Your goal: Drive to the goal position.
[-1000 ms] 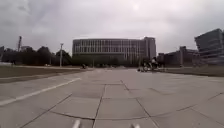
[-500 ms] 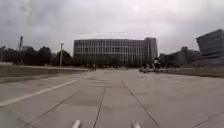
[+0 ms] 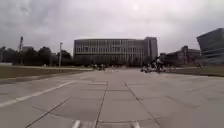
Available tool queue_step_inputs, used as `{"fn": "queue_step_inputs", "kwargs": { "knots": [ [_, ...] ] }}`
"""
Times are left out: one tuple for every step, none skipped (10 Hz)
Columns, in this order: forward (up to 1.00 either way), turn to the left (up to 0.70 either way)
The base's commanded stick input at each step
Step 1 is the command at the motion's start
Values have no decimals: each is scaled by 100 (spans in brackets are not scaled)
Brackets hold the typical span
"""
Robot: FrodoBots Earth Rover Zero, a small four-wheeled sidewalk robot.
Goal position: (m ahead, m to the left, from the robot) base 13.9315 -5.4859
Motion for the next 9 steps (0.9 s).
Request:
{"fn": "queue_step_inputs", "kwargs": {
  "knots": [
    [85, 0],
    [85, 0],
    [85, 0],
    [85, 0],
    [85, 0],
    [85, 0],
    [85, 0],
    [85, 0],
    [85, 0]
  ]
}}
